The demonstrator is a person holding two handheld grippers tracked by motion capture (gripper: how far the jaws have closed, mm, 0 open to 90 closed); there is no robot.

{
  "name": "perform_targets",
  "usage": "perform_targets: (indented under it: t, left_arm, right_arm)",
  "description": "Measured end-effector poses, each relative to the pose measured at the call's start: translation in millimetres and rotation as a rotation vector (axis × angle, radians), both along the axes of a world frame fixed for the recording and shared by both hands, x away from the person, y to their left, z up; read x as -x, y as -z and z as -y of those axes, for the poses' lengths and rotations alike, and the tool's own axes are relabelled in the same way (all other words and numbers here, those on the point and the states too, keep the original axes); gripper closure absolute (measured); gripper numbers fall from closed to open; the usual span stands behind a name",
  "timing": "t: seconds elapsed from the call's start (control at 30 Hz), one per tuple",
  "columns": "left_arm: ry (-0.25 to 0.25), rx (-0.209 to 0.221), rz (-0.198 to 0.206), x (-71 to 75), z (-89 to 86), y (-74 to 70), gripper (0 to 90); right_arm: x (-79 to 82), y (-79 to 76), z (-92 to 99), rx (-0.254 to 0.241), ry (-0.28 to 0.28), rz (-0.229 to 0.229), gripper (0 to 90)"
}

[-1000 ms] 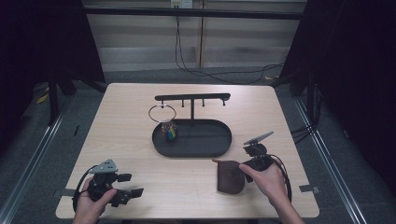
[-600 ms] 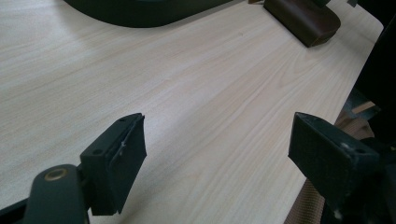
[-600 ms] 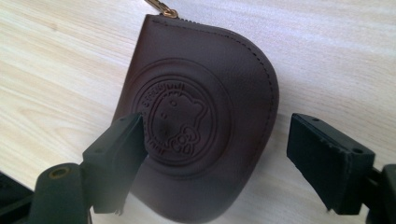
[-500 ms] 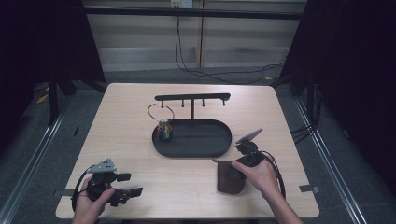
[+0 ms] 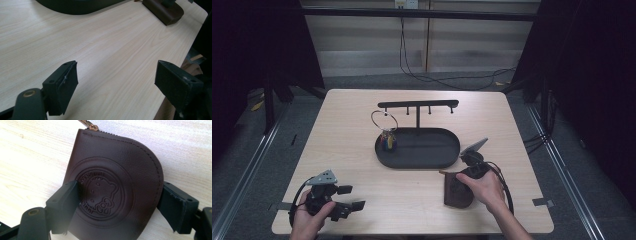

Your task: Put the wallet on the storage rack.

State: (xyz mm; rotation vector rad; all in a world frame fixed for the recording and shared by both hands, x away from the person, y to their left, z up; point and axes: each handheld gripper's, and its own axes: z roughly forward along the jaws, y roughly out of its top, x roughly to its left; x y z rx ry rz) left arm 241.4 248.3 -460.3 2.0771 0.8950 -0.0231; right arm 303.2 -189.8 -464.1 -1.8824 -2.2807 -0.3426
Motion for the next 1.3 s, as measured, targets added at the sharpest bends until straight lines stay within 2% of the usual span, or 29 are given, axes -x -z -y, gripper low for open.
perform_targets:
  t: [0.13, 0.3, 0.43, 0.47, 0.6, 0.67, 0.7, 0.73, 0.8, 0.87, 0.97, 1.1, 1.3]
  left_arm:
    - [0.002, 0.001, -0.007, 0.6, 0.4, 0.7, 18.4]
    - [-0.002, 0.005, -0.003, 0.1, -1.0, 0.3, 18.4]
    - [-0.005, 0.003, -0.004, 0.1, -1.3, 0.5, 18.4]
    - [-0.002, 0.005, -0.007, 0.1, -1.3, 0.5, 18.5]
    - [0.002, 0.001, -0.008, 0.4, -1.8, 0.1, 18.4]
    - [0.000, 0.004, -0.008, 0.6, -2.1, -0.3, 18.4]
    - [0.000, 0.004, -0.008, 0.6, -2.1, -0.3, 18.4]
    - [0.004, 0.006, -0.009, 0.4, -2.5, -0.5, 18.4]
    - [0.002, 0.002, -0.009, 0.0, -2.3, 0.2, 18.5]
    - [0.002, 0.000, -0.010, -0.3, -2.1, 0.2, 18.4]
    - [0.001, 0.002, -0.009, 0.4, -2.2, -0.3, 18.4]
    - [0.000, 0.001, -0.011, -0.2, -3.1, -0.1, 18.4]
    - [0.000, 0.000, -0.011, -0.4, -3.1, 0.1, 18.4]
  right_arm:
    - [-2.1, 1.1, 3.1, -0.018, 0.000, -0.020, 20.6]
    - [-2.3, 1.6, 5.2, -0.033, -0.011, -0.013, 21.6]
    - [-2.2, 0.4, 7.9, -0.042, -0.005, -0.005, 27.8]
    - [-2.6, -0.3, 12.0, -0.066, 0.004, -0.003, 31.0]
    - [-3.8, -0.7, 11.5, -0.062, 0.005, -0.013, 31.7]
    - [-4.1, -2.3, 15.6, -0.076, 0.020, 0.002, 42.7]
    - [-4.1, -2.3, 15.6, -0.076, 0.020, 0.002, 42.7]
    - [-4.9, -3.3, 24.4, -0.115, 0.047, 0.013, 52.2]
    - [-5.2, -1.8, 27.8, -0.135, 0.061, 0.003, 52.4]
    - [-5.2, -2.3, 26.9, -0.129, 0.058, 0.006, 52.9]
    - [-4.8, -6.1, 28.1, -0.130, 0.059, 0.027, 60.9]
    - [-3.5, -8.0, 26.7, -0.122, 0.064, 0.031, 61.5]
    - [-2.5, -11.7, 26.6, -0.121, 0.062, 0.043, 67.0]
